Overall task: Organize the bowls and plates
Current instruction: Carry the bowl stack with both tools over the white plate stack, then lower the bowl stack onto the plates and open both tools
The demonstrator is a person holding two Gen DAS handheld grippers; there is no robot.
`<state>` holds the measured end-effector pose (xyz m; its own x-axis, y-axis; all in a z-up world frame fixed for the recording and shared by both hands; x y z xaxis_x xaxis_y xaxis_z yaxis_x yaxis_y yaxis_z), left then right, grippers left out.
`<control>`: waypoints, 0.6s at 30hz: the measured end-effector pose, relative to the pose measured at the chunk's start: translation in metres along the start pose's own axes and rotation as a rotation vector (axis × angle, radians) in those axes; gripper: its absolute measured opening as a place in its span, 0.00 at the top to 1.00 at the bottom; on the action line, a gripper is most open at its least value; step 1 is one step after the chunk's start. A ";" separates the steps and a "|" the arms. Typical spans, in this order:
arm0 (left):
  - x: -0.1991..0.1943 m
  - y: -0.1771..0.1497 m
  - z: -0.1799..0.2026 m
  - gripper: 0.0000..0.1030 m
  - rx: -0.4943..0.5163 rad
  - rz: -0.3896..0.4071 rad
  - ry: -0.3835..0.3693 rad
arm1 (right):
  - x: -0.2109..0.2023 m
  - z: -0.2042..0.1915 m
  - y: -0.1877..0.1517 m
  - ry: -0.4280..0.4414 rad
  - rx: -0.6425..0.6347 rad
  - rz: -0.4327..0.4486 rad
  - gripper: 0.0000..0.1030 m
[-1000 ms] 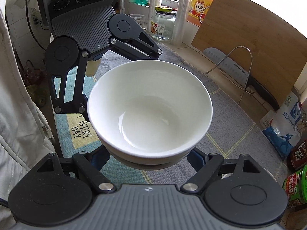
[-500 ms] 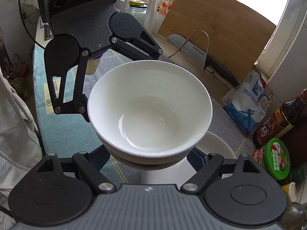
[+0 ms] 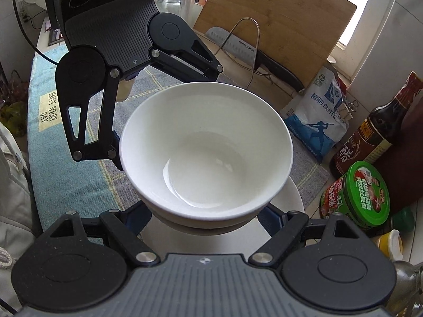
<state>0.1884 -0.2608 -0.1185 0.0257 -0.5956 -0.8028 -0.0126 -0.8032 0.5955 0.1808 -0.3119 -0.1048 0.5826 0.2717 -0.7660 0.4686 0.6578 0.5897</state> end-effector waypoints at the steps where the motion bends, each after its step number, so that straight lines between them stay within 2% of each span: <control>1: 0.002 0.000 -0.001 0.22 -0.001 -0.002 -0.001 | 0.001 0.000 -0.003 -0.001 0.001 -0.003 0.13; 18: 0.024 0.007 -0.023 0.21 -0.064 0.019 -0.031 | 0.019 0.024 -0.022 0.036 0.089 -0.052 0.13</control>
<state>0.2120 -0.2801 -0.1328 -0.0051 -0.6116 -0.7911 0.0511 -0.7902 0.6106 0.1977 -0.3380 -0.1263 0.5321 0.2650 -0.8042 0.5560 0.6070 0.5679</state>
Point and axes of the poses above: each gripper's, at about its wrist camera, not at the fingertips, and x roughly the way its jaws point, z to its right, y to its top, the point moved 8 cm from there along x, roughly the way its jaws point, and after that the axes turned 9 degrees about -y, right-handed, at the moved point
